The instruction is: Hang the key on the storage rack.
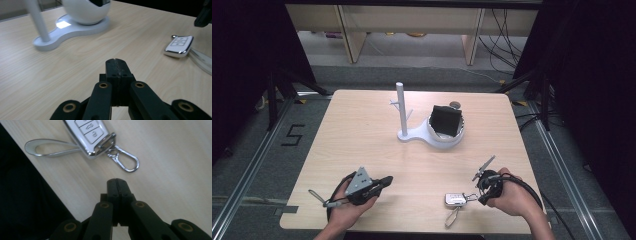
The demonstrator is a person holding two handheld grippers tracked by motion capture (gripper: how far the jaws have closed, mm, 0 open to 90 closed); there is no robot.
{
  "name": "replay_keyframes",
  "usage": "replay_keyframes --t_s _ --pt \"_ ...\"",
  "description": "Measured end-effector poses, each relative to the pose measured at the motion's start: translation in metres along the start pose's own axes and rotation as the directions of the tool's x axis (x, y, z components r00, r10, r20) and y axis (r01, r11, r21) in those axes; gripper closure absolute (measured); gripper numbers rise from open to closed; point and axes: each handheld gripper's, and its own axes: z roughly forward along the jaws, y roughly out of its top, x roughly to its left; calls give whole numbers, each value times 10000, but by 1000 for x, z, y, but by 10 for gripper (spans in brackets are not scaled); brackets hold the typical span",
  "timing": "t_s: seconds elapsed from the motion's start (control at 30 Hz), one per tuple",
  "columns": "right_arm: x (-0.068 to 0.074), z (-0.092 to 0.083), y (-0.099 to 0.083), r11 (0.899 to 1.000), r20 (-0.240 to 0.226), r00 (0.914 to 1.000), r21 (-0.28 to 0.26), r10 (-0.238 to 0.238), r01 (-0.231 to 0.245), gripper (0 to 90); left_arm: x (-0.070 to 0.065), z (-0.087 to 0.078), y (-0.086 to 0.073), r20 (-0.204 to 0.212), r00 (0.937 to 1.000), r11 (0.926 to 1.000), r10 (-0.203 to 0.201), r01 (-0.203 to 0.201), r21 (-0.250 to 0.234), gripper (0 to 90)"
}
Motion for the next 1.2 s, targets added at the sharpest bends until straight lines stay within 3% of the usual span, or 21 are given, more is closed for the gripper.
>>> replay_keyframes --t_s 0.13,0.17,0.3,0.47,0.57,0.67,0.7,0.77,0.87,0.9,1.0,1.03,1.07,1.1,1.13,1.17,1.2 --pt "8 7 1 9995 -365 9991 261 214 -204 900 -8 22 10 725 9969 9978 312 -353 560 898" --pt "7 9 3 9994 -271 9995 294 176 -168 900 -10 28 12 886 9955 9971 349 -407 643 898" --pt "4 20 7 9991 -535 9984 391 181 -160 900 -17 51 20 1243 9909 9938 524 -639 906 894" --pt "4 31 15 9984 -705 9970 494 319 -285 900 -26 83 31 1829 9776 9806 1044 -1319 1452 887" --pt "7 35 21 9979 -655 9970 527 408 -373 900 -33 101 33 2170 9713 9787 970 -1328 1567 874" --pt "8 36 27 9979 -795 9963 596 317 -270 900 -35 116 35 2365 9637 9655 1237 -1719 1956 860" --pt "8 37 29 9977 -799 9963 636 301 -250 900 -37 121 35 2449 9627 9673 1147 -1644 1933 856" --pt "6 37 32 9979 -757 9970 641 132 -83 900 -41 129 36 2636 9628 9726 588 -1147 2022 833" --pt "7 37 37 9973 -566 9982 717 177 -136 900 -46 140 36 2764 9581 9621 747 -1421 2325 816" --pt "6 38 38 9980 -527 9986 625 -32 65 900 -47 142 36 2883 9549 9610 718 -1436 2364 815" --pt "5 38 42 9983 -515 9987 577 -61 91 900 -48 145 37 3059 9506 9550 521 -1370 2631 818" --pt "6 39 44 9984 -516 9986 564 108 -79 900 -48 145 37 3121 9487 9506 507 -1417 2761 819" --pt "6 39 45 9983 -436 9990 581 89 -64 900 -48 143 37 3218 9449 9412 592 -1603 2975 818" --pt "6 39 47 9984 -434 9989 541 170 -146 900 -50 142 35 3265 9443 9425 422 -1460 3006 817" --pt "5 40 48 9988 -410 9991 457 -144 162 900 -50 140 34 3337 9420 9410 363 -1446 3060 817" --pt "6 40 50 9987 -401 9992 510 74 -53 900 -51 137 33 3366 9412 9379 305 -1434 3160 817" --pt "6 41 52 9992 -406 9992 391 -35 51 900 -52 135 31 3392 9404 9382 237 -1381 3175 817"
